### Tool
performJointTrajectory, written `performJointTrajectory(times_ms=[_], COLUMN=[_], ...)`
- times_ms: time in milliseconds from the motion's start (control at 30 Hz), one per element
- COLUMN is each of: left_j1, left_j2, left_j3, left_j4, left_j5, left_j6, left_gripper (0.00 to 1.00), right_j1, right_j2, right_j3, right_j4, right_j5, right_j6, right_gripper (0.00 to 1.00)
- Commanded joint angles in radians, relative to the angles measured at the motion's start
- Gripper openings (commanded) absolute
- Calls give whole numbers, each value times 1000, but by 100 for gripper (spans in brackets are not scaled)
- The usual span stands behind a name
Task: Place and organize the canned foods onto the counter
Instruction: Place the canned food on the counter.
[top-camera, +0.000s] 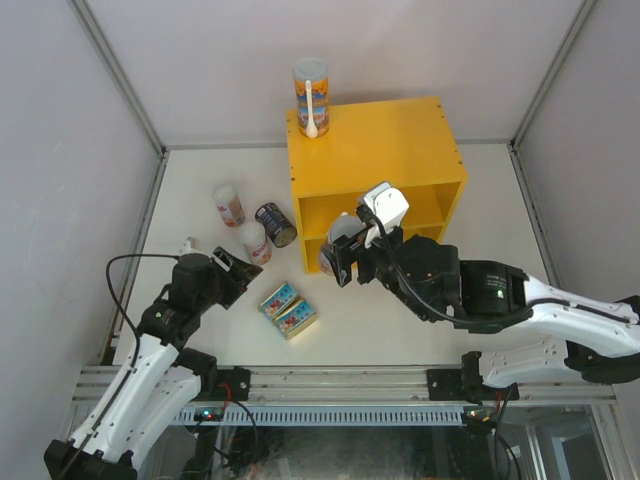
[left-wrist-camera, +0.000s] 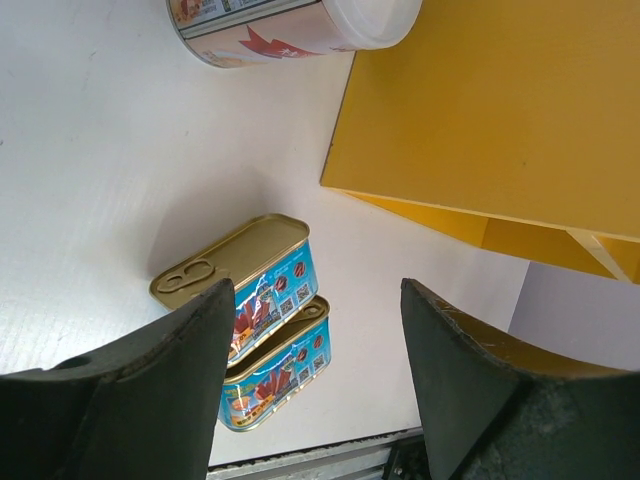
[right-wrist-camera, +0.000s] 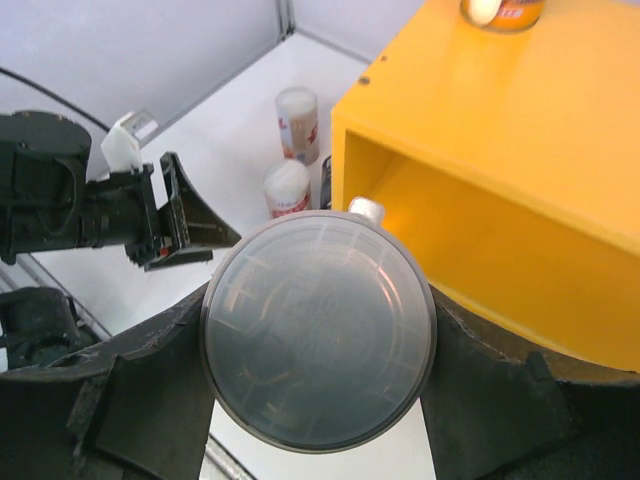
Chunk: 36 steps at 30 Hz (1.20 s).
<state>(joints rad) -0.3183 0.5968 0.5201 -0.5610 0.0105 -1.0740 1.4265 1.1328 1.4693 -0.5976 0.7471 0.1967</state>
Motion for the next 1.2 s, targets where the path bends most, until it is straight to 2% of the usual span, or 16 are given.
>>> performJointTrajectory(times_ms=[0,267,600,933,1167], left_j1=[1,1,1,2,1], left_j2=[11,18,3,13,66], left_j3=[58,59,41,49,65], left_j4=[49,60,68,83,125], left_j5=[-9,-10,-10,-19,-27], left_j6=[-17,-17,-29,-33,-30], left_gripper=[70,70,69,69,69], right_j1=[-17,-135,-437,-682,-735], right_j2=[-13,1,53,192,334], right_j3=[123,222,327,527,729], right_j4=[122,123,96,22,-59], right_j5=[55,0,-192,-378,-456], right_j6=[-121,-178,-187,-171,-181], right_gripper=[12,12,12,12,12])
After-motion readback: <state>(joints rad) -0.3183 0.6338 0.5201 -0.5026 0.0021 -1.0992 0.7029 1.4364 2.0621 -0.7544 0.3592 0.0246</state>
